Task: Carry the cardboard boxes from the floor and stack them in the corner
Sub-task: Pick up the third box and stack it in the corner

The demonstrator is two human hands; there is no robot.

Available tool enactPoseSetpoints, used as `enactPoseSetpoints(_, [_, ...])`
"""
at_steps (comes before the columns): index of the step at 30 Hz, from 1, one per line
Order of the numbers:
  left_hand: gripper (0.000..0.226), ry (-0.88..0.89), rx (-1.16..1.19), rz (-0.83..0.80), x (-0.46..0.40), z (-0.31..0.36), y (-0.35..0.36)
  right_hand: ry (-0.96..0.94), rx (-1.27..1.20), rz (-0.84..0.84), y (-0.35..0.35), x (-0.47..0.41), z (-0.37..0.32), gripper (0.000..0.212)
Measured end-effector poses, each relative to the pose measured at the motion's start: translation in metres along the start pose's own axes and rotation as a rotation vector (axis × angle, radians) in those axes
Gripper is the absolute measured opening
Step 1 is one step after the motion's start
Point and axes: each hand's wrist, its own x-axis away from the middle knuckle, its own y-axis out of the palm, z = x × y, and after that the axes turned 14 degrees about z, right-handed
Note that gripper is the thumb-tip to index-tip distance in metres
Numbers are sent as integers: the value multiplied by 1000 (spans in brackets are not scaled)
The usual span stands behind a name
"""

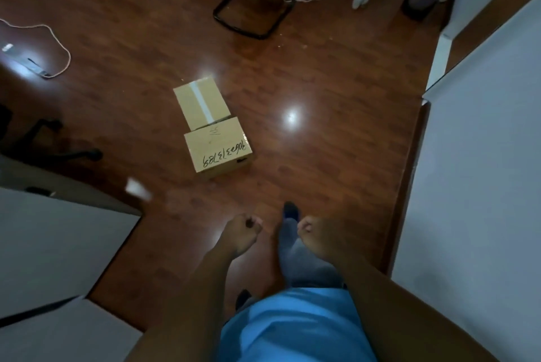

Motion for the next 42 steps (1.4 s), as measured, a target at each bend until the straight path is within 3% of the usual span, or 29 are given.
enactPoseSetpoints(4, [19,-37,-6,70,-58,37,-13,-36,27,-25,-27,-88,-27,24])
enactPoseSetpoints(11, [13,-106,37,224,-121,104,-51,-79,-17,-134,-85,-219,-101,18])
enactPoseSetpoints(15, [21,-179,44,306,-156,123,-74,-89,27,-172,-86,-275,-140,13])
enactPoseSetpoints(20, [27,-235,50,397,-227,120,-105,-87,27,-185,-60,-325,-190,42])
enactPoseSetpoints(25, [23,-240,100,357,-306,99,-122,-28,93,-215,-6,-372,-219,53])
enactPoseSetpoints(30, [24,-320,43,355,-412,30,-126,-1,101,-216,91,-458,-220,54])
enactPoseSetpoints(34, [38,-351,-43,371,-513,-39,-105,6,77,-169,189,-548,-193,51])
enactPoseSetpoints(37, [49,-343,-109,401,-581,-83,-85,6,146,-211,264,-614,-164,63])
enactPoseSetpoints(42, [61,-425,16,516,-657,-157,-45,-83,139,-199,344,-675,-112,68])
